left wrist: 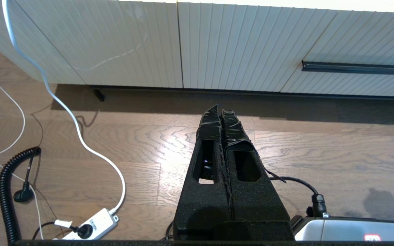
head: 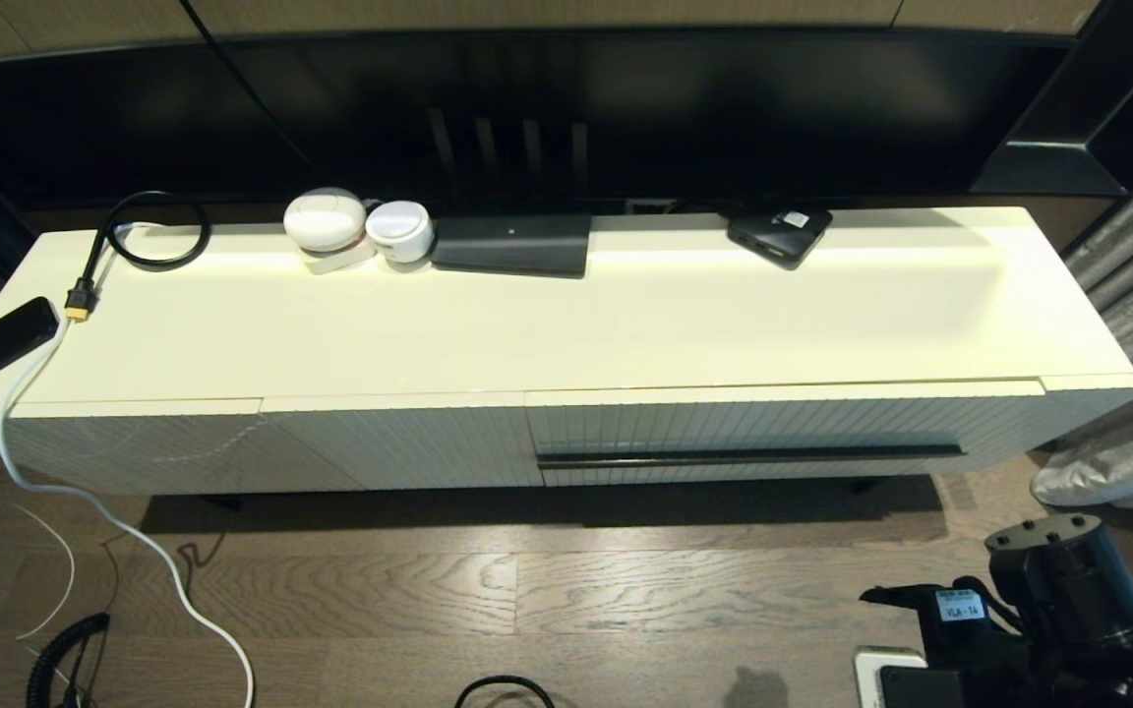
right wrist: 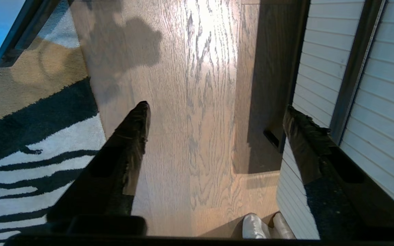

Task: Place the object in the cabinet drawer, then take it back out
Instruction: Open the drawer

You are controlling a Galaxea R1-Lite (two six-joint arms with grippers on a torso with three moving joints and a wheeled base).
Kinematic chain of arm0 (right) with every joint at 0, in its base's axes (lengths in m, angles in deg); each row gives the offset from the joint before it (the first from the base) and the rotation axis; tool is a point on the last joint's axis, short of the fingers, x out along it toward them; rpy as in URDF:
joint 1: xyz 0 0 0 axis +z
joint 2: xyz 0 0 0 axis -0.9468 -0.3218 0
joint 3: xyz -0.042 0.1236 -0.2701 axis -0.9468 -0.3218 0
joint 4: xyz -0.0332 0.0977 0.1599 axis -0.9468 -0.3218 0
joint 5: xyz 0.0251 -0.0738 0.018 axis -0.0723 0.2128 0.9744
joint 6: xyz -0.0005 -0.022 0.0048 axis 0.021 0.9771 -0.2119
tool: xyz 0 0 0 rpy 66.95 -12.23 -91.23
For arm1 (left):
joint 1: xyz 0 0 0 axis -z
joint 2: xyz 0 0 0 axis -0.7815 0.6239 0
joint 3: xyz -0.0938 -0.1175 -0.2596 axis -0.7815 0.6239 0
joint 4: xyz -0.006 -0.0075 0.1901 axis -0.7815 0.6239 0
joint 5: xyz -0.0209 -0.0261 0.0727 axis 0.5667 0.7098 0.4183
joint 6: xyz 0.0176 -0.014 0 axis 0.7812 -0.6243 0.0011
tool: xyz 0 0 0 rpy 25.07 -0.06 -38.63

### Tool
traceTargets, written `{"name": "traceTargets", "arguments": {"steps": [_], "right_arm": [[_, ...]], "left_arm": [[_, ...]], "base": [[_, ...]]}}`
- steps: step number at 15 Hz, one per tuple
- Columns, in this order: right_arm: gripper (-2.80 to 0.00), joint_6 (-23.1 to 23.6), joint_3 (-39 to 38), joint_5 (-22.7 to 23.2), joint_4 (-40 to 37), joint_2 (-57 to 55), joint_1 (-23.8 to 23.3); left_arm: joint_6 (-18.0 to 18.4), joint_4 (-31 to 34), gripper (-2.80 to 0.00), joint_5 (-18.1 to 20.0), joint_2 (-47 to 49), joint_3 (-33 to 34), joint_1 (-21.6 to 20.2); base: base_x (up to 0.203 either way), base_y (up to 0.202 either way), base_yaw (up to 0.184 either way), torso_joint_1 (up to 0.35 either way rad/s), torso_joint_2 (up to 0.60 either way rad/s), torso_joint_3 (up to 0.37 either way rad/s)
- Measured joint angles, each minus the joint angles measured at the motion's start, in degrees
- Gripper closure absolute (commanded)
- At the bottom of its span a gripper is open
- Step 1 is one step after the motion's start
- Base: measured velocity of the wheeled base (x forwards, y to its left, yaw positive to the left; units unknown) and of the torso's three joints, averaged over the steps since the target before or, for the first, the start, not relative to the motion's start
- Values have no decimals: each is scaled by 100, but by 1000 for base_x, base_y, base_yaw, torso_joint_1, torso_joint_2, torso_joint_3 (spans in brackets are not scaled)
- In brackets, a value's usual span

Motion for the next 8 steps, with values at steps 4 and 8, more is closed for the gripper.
{"name": "traceTargets", "arguments": {"steps": [4, 8], "right_arm": [[-280, -20, 323, 24, 443, -675, -70], [-280, -27, 653, 172, 1102, -1363, -256]], "left_arm": [[0, 0, 0, 0, 0, 0, 2], [2, 0, 0, 0, 0, 0, 2]], "base": [[0, 0, 0, 0, 0, 0], [0, 0, 0, 0, 0, 0]]}}
